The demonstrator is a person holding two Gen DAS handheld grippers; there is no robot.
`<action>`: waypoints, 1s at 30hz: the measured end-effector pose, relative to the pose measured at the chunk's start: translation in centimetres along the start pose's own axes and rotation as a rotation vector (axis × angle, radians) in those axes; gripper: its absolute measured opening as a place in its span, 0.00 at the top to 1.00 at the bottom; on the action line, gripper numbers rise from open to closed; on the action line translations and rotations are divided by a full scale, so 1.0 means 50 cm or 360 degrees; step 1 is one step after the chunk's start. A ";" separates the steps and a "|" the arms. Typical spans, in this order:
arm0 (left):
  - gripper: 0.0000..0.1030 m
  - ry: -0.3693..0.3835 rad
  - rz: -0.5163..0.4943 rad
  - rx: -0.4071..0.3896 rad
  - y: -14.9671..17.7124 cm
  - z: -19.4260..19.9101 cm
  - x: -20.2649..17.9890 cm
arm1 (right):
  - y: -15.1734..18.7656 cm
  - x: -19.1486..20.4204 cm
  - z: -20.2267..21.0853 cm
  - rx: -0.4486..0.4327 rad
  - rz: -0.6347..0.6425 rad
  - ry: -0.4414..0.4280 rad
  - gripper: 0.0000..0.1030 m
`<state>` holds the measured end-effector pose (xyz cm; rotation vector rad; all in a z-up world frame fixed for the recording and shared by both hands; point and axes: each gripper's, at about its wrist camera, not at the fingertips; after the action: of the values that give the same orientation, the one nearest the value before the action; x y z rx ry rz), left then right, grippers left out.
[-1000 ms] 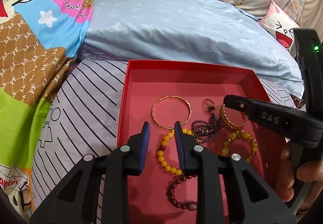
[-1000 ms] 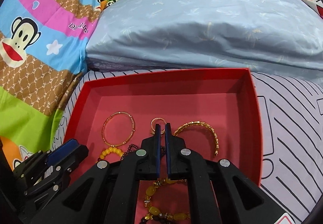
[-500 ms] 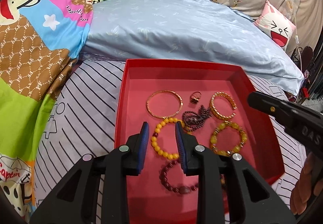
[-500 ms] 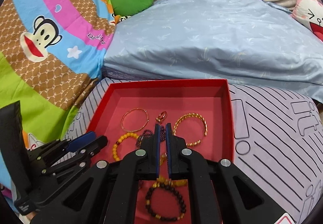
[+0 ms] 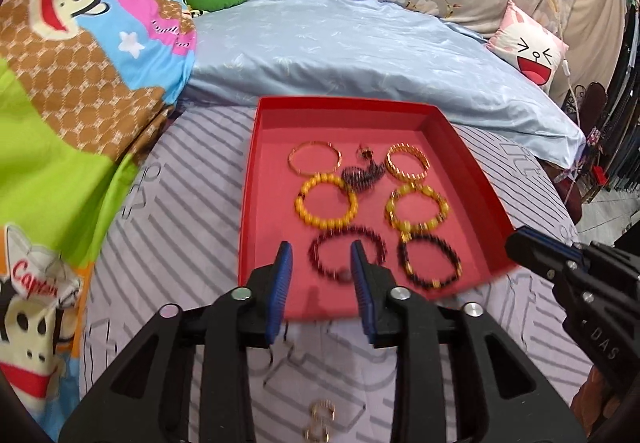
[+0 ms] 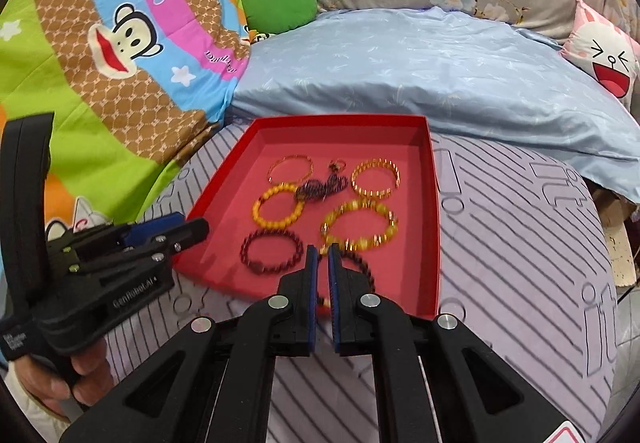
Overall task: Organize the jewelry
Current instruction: 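Move the left tool to one gold hoop earring while the right tool reaches the other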
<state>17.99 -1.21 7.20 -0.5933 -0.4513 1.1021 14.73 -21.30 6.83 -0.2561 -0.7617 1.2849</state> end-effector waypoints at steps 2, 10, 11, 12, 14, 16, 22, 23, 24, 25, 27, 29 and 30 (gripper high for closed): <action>0.68 -0.0016 0.0001 0.0003 0.028 0.017 -0.003 | 0.033 0.000 0.017 0.0002 0.0017 0.0014 0.93; 0.66 -0.0016 0.0017 0.0074 0.144 0.044 -0.023 | 0.157 -0.005 0.055 0.0060 0.0021 0.0046 0.93; 0.66 -0.0013 0.0022 0.0091 0.161 0.043 -0.026 | 0.169 -0.006 0.058 0.0066 0.0016 0.0048 0.93; 0.66 -0.0007 0.0029 0.0106 0.174 0.040 -0.029 | 0.181 -0.008 0.060 0.0072 0.0009 0.0050 0.93; 0.66 0.0006 0.0038 0.0139 0.205 0.033 -0.034 | 0.204 -0.012 0.062 0.0091 -0.0016 0.0054 0.93; 0.66 0.0003 0.0027 0.0178 0.229 0.025 -0.040 | 0.223 -0.014 0.065 0.0090 -0.0020 0.0077 0.93; 0.66 -0.0048 0.0001 0.0152 0.258 0.025 -0.045 | 0.258 -0.022 0.063 0.0121 -0.0069 0.0081 0.93; 0.66 -0.0048 0.0001 0.0143 0.258 0.025 -0.045 | 0.261 -0.022 0.061 0.0126 -0.0078 0.0079 0.93; 0.66 -0.0049 -0.0002 0.0136 0.259 0.025 -0.046 | 0.262 -0.022 0.060 0.0130 -0.0083 0.0076 0.93; 0.66 -0.0045 -0.0009 0.0126 0.259 0.026 -0.048 | 0.264 -0.021 0.059 0.0133 -0.0086 0.0074 0.93; 0.66 -0.0041 -0.0016 0.0118 0.260 0.025 -0.051 | 0.265 -0.021 0.056 0.0138 -0.0085 0.0071 0.93; 0.67 -0.0044 -0.0037 0.0105 0.261 0.025 -0.056 | 0.266 -0.019 0.053 0.0144 -0.0085 0.0065 0.93; 0.69 -0.0042 -0.0048 0.0101 0.261 0.024 -0.058 | 0.266 -0.017 0.052 0.0147 -0.0086 0.0062 0.93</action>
<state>7.11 0.62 -0.46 -0.5150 -0.4452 1.0928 2.84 -18.78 0.83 -0.1848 -0.6702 1.2571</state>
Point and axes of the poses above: each gripper's, at about its wrist camera, not at the fingertips, and z roughly against the way its jaws point, x to its left, y to its underside, and after that the axes turned 13 degrees about -z, right-handed
